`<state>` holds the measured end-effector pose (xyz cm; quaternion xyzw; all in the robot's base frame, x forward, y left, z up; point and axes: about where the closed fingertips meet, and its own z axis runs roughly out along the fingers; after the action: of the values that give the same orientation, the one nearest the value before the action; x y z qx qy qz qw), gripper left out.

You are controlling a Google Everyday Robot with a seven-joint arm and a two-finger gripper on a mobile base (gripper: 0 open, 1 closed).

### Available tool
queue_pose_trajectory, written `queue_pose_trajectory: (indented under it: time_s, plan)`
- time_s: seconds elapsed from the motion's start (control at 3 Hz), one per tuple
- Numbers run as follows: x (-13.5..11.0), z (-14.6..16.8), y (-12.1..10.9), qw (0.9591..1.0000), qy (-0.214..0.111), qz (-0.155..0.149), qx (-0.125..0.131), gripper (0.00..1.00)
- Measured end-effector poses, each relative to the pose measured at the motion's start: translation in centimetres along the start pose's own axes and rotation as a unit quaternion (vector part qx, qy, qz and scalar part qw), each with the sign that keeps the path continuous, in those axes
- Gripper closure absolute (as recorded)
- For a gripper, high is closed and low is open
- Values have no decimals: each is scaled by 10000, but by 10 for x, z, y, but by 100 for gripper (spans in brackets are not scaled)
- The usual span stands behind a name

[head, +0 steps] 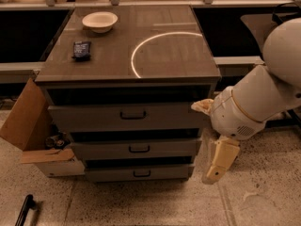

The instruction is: Open middle drawer

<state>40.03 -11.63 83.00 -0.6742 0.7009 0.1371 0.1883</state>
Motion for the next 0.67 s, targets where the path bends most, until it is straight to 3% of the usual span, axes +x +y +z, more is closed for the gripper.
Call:
queue_pose_trajectory:
  time_s: [0.67]
  plan:
    - [2,17,-2,10000,20,-24,-73,0]
